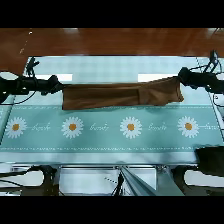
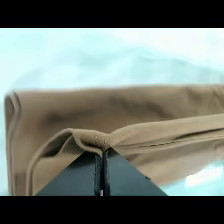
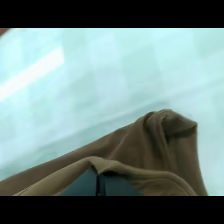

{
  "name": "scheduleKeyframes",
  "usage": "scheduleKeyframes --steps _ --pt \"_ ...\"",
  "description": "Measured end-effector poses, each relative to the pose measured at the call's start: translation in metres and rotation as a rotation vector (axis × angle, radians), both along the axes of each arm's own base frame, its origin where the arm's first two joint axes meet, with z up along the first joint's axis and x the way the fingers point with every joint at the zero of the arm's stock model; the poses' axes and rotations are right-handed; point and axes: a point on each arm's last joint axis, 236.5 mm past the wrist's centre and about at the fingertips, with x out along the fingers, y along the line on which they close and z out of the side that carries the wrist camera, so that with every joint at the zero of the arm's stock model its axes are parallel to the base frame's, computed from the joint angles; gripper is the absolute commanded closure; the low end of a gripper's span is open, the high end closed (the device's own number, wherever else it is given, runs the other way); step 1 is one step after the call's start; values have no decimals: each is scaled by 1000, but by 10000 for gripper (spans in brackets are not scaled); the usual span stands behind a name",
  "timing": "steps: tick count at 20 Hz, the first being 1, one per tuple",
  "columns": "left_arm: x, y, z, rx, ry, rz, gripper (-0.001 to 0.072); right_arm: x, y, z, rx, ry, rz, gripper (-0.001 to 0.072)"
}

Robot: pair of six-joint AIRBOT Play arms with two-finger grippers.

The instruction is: Fold the shirts.

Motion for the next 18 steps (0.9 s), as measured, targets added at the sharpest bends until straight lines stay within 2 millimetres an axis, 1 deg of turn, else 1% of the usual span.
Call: scheduleKeyframes --steps 1,2,3,4,5,6,8,9,12,14,15,16,18 --pt "3 -2 -7 -2 11 -4 681 3 -1 -7 7 9 -8 610" --pt "5 -4 -15 -3 26 -8 654 4 -1 -14 12 21 -13 457" --pt "7 -5 -21 -5 38 -11 486 6 -2 -18 16 26 -18 354" --pt "6 -6 -28 -6 53 -15 266 6 -3 -21 16 28 -21 312" --pt "5 -5 -35 -7 70 -21 233 6 -5 -22 12 31 -20 312" --pt "3 -5 -38 -14 87 -24 233 4 -8 -21 -3 30 -10 308" --pt "-5 0 -41 -33 121 -34 234 -4 -22 -18 -72 39 19 140" --pt "-9 3 -39 -45 135 -35 234 -12 -30 -19 -117 59 40 107" --pt "-23 9 -25 -82 163 -61 242 -39 -53 -30 -172 163 53 105" --pt "-31 8 -9 -92 152 -91 245 -52 -62 -39 -133 216 35 105" --pt "-33 7 1 -89 133 -102 244 -55 -61 -43 -87 235 25 104" --pt "-35 6 10 -88 118 -115 245 -55 -59 -47 -43 239 13 104" --pt "-37 3 30 -74 74 -133 245 -53 -47 -54 45 249 12 104"
